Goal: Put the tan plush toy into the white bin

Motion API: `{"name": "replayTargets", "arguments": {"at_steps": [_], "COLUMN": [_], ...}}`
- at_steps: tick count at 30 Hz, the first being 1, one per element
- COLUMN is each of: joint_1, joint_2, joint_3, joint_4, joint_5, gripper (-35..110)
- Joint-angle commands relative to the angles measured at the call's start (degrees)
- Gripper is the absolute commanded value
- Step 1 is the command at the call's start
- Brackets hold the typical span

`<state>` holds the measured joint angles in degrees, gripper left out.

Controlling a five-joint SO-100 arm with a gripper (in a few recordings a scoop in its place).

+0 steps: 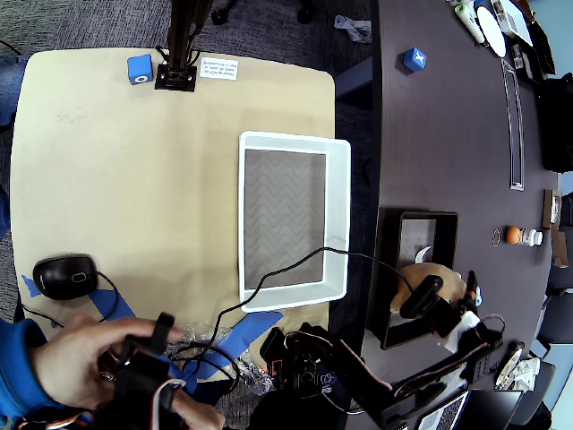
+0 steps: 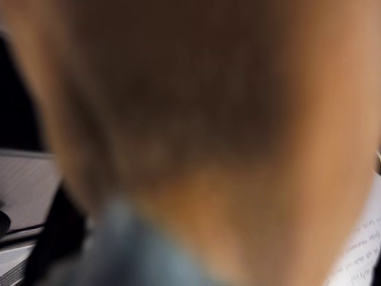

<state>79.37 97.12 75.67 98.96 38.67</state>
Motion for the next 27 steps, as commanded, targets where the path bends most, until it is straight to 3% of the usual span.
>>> {"name": "replayTargets", "arguments": {"at_steps": [1, 19, 27], "joint_1": [1.05, 2.11, 2.37], "joint_2": [-0.09, -0.97, -0.97], "joint_3": [-3.69, 4.57, 4.75], "joint_4": [0.18, -0.09, 0.18], "joint_5": [-0.18, -0.18, -0.18], "gripper": [67, 66, 46]}}
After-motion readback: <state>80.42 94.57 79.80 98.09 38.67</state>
